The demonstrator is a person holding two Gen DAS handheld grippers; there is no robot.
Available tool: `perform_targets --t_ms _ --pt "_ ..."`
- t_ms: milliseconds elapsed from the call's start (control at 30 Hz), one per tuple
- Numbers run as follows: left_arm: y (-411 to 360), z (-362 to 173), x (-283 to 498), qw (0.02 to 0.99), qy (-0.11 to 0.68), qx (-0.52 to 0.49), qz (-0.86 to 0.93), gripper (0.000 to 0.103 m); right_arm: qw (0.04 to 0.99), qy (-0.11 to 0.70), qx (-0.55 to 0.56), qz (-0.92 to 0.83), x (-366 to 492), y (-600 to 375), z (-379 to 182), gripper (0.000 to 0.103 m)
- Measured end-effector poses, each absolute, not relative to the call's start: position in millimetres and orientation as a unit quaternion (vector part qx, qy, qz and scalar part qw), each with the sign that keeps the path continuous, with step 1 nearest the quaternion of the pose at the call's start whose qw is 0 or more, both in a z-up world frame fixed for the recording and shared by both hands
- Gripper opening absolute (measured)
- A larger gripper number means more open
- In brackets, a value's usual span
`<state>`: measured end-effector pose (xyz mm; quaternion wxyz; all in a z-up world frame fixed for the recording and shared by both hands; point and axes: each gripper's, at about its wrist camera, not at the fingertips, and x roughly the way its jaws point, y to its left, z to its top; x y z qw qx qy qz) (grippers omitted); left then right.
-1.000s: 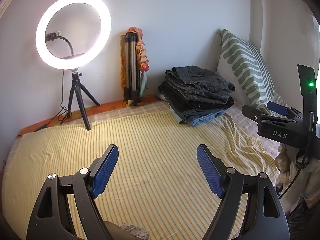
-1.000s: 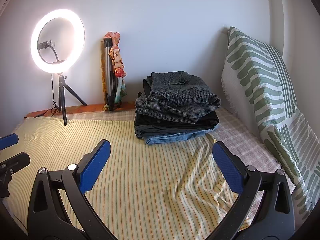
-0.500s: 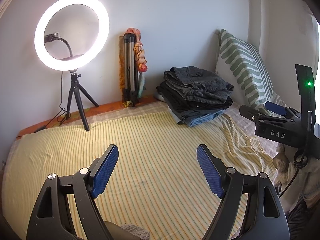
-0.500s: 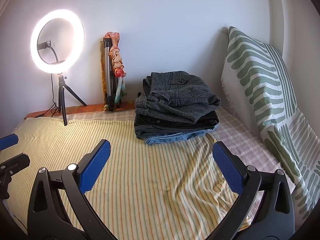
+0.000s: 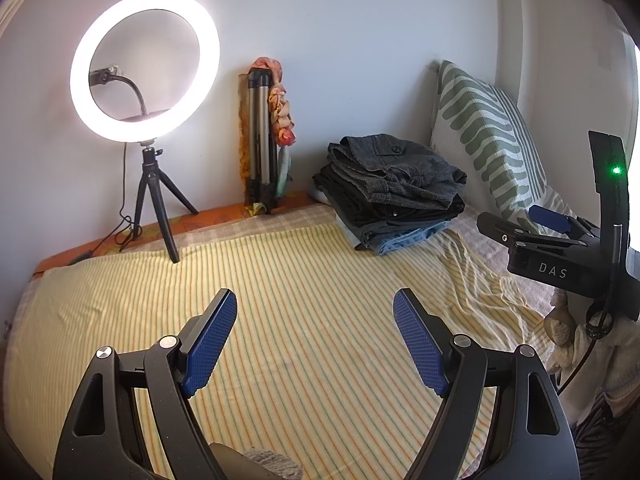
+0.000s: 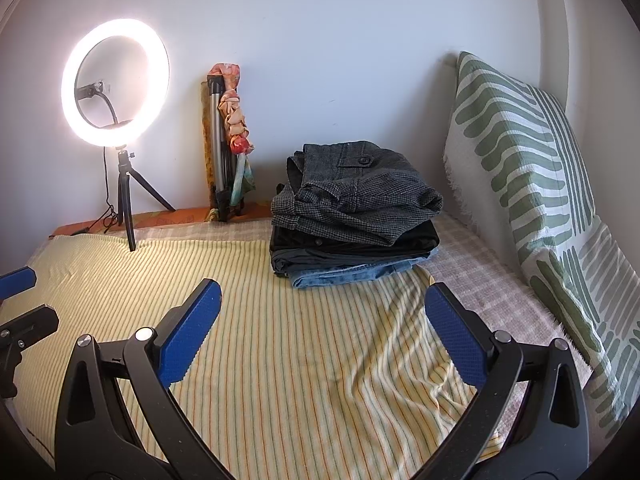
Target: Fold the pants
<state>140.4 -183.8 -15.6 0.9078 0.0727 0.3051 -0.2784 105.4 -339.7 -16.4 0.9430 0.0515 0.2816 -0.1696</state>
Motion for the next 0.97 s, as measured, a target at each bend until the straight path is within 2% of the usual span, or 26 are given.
perform_targets --t_ms 967 --pt "-183.8 -14.6 136.7 0.909 0.295 0.082 -0.284 0.081 0.943 0.285 0.050 -0.164 107.6 -337.6 -19.0 0.103"
